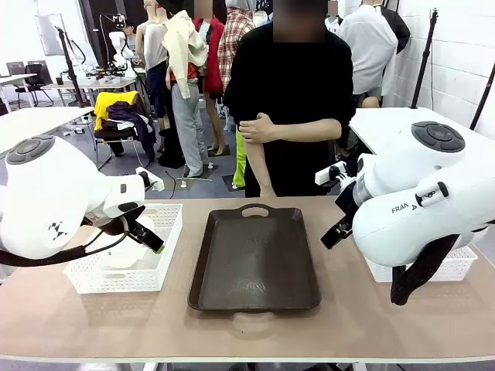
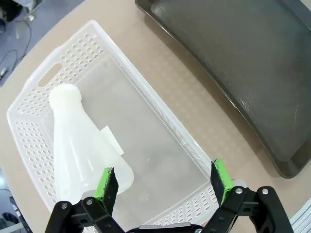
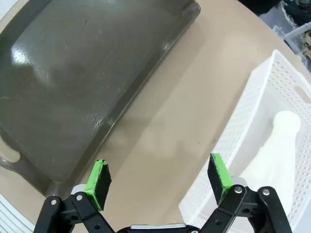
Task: Prepare the laboratory tools.
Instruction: Pick up the Big flask that the person points to.
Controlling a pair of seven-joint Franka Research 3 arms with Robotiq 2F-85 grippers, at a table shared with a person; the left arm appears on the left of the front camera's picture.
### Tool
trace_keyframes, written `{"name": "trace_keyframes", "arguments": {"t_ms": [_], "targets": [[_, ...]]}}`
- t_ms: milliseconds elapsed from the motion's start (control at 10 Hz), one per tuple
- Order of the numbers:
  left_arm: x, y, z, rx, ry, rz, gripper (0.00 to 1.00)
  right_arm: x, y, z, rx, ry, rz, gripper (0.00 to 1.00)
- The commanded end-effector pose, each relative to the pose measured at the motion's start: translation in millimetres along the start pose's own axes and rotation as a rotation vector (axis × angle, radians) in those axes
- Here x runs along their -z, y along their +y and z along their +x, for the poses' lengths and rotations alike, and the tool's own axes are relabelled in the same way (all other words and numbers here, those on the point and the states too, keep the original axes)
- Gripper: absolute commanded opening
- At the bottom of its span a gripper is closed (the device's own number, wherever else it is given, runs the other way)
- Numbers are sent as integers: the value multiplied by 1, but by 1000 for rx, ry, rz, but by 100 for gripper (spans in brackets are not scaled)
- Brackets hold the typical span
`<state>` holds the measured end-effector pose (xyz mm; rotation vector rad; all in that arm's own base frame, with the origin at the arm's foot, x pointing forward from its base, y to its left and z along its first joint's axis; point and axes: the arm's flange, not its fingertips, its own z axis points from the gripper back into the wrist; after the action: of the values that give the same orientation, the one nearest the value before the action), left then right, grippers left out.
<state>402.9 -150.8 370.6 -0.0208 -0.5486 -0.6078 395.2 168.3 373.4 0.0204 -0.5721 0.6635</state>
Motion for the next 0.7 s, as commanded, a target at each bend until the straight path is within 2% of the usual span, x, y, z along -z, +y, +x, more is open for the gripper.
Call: {"name": "trace_keyframes", "arguments": {"t_ms": [0, 600], "targets": [[0, 0, 0, 0, -1, 0, 100, 0, 0, 0, 0, 0, 0, 100], [0, 0, 0, 0, -1, 0, 100, 0, 0, 0, 0, 0, 0, 100]]}}
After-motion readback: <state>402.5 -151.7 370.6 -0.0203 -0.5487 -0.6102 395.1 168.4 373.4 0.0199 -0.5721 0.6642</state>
